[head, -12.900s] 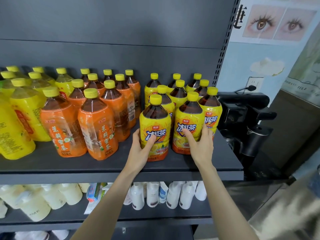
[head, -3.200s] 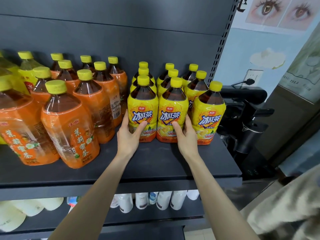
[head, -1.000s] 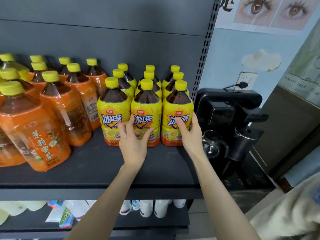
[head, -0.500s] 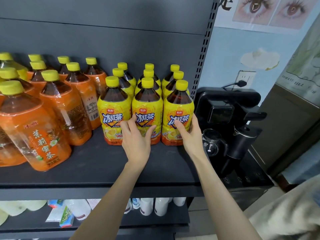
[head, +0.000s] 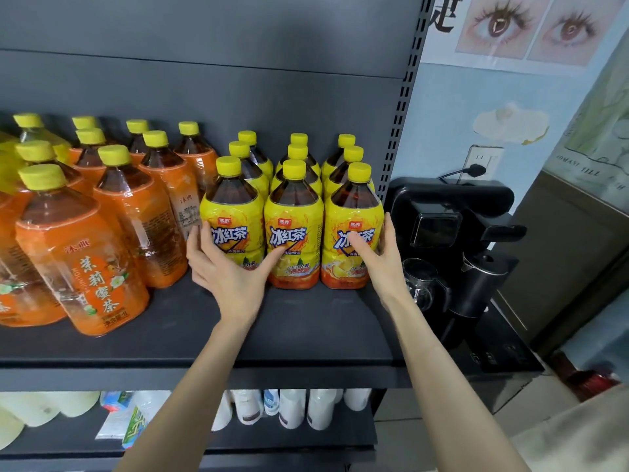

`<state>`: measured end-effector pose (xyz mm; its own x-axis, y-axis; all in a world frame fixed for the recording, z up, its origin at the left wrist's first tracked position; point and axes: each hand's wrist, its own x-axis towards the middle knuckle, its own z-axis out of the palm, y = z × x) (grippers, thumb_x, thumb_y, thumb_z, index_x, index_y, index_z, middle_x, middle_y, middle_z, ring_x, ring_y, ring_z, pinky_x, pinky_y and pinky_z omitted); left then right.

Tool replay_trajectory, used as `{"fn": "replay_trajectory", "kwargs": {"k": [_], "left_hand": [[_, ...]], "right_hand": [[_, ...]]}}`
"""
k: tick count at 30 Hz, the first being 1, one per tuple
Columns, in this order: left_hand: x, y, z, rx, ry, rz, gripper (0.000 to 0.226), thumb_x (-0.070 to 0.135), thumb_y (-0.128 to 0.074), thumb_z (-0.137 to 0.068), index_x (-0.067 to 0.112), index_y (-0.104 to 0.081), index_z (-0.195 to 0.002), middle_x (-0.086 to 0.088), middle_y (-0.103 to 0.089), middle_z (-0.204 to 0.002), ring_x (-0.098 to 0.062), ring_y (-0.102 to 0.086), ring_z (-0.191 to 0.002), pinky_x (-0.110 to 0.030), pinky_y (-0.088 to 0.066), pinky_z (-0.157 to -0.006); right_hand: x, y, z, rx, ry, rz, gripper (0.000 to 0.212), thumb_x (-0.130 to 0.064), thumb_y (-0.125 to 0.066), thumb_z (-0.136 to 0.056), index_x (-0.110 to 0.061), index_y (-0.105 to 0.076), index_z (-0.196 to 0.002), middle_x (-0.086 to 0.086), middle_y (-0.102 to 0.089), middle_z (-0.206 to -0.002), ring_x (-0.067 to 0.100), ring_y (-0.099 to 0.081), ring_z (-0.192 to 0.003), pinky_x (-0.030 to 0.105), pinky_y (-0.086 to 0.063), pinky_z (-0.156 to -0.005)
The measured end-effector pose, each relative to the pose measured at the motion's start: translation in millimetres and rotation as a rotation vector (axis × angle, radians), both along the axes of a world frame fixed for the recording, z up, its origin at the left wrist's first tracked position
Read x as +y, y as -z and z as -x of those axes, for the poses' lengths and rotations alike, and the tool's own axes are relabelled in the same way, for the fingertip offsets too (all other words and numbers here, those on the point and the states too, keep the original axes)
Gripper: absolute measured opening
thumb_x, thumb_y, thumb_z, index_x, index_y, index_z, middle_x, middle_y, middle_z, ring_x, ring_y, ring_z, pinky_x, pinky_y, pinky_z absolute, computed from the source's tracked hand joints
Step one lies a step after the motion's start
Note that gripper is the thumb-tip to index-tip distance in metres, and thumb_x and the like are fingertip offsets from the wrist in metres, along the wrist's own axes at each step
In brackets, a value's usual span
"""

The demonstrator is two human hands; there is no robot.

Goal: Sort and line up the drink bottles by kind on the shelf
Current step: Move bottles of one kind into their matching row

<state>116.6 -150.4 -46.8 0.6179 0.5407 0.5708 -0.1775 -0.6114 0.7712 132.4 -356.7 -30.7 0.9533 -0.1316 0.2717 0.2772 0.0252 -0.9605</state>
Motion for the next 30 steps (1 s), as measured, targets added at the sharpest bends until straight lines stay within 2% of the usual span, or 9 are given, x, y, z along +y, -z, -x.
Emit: {"fn": "replay_trajectory", "kwargs": {"k": [2,5,10,22,30], "left_hand": [[1.0,-2.2,-3.6,0.105,0.096,0.035,0.136,0.071,-0.076,-0.050,0.008,-0.008,-0.150,-0.016,-0.014,-0.155,-0.031,-0.013,-0.144,-0.053,-0.010,-0.113],[-3.2,-2.1,-5.9,0.108,0.164,0.075,0.143,0.065,-0.077,-0.047,0.009,0.005,-0.150,-0.013,-0.003,-0.159,-0.027,-0.002,-0.147,-0.055,-0.005,-0.116],[-5.5,2.7,-9.2,0.068,0.166,0.120,0.143,0.077,-0.067,-0.046,0.012,0.007,-0.150,-0.012,-0.003,-0.158,-0.026,-0.003,-0.146,-0.056,-0.008,-0.114],[-8.8,2.7,-8.3,0.073,0.155,0.113,0.141,0.077,-0.065,-0.048,0.013,0.006,-0.151,-0.013,-0.006,-0.158,-0.029,-0.006,-0.145,-0.059,-0.010,-0.114],[-12.1,-2.5,-1.4,0.141,0.114,0.110,0.142,0.071,-0.073,-0.048,0.014,0.006,-0.151,-0.015,-0.004,-0.158,-0.032,-0.005,-0.146,-0.056,-0.007,-0.115]], "right_hand": [[0.7,-5.7,-5.0,0.039,-0.015,-0.004,0.090,-0.035,-0.074,-0.073,-0.024,-0.026,-0.149,-0.002,-0.060,-0.129,0.009,-0.063,-0.110,0.028,-0.056,-0.086],[3.3,-8.8,-9.9,0.057,-0.024,0.002,0.072,-0.031,-0.072,-0.075,-0.025,-0.040,-0.140,-0.009,-0.066,-0.112,0.001,-0.068,-0.095,0.020,-0.055,-0.073],[3.2,-7.5,-13.3,0.086,-0.024,-0.018,0.066,-0.039,-0.071,-0.067,-0.027,-0.048,-0.128,-0.011,-0.067,-0.106,0.000,-0.068,-0.089,0.016,-0.054,-0.068],[2.6,-7.0,-13.4,0.103,-0.018,0.009,0.062,-0.041,-0.070,-0.067,-0.027,-0.050,-0.124,-0.011,-0.067,-0.104,0.000,-0.069,-0.087,0.015,-0.053,-0.066],[7.0,-6.8,-6.0,0.121,0.044,-0.002,0.047,-0.026,-0.068,-0.085,-0.020,-0.049,-0.128,-0.012,-0.064,-0.103,-0.002,-0.064,-0.086,0.010,-0.051,-0.061]]}}
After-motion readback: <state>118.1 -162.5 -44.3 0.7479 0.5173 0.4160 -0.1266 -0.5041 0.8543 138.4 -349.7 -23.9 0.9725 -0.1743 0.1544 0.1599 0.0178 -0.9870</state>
